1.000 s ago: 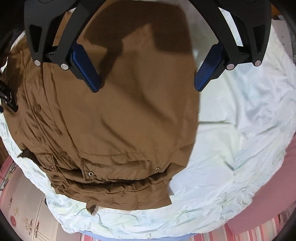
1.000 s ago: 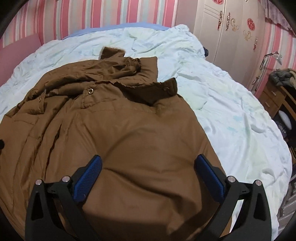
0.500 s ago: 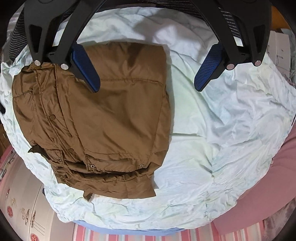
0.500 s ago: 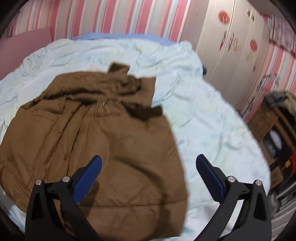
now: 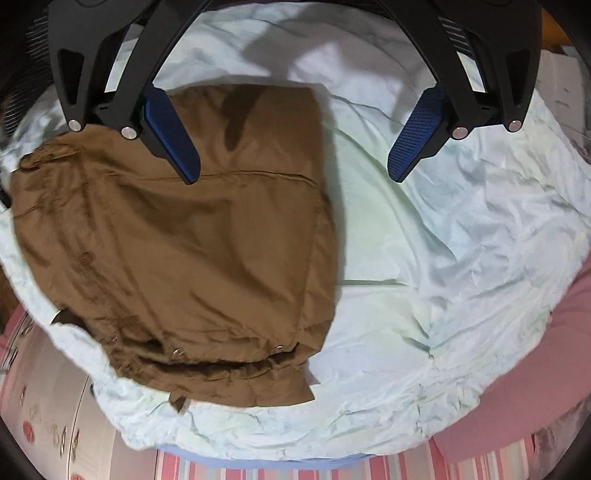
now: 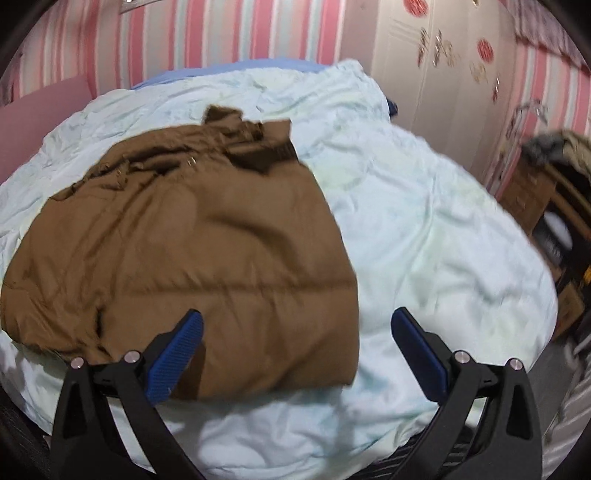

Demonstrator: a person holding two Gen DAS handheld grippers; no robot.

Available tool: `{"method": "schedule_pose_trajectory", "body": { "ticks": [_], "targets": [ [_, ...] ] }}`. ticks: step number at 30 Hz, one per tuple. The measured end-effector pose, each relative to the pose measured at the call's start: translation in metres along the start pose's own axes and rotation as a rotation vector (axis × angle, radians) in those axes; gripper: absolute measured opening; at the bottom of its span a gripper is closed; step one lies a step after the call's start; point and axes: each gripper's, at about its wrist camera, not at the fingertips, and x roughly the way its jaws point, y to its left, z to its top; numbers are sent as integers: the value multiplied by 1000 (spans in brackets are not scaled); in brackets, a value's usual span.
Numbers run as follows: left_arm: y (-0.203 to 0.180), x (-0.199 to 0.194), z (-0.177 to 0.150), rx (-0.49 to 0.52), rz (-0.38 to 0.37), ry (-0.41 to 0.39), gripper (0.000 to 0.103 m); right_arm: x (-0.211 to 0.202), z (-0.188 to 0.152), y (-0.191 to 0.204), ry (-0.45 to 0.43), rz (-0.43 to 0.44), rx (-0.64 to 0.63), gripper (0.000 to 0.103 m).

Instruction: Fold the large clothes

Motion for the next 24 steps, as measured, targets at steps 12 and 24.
{"method": "schedule_pose_trajectory", "body": {
  "ticks": [12, 24],
  "targets": [
    [-10, 40, -13, 0, -93, 43, 100, 31, 3, -1, -2, 28, -22, 101],
    [3, 55, -23, -77, -128, 31, 100, 35, -1, -6, -4, 41, 14, 101]
  ]
}}
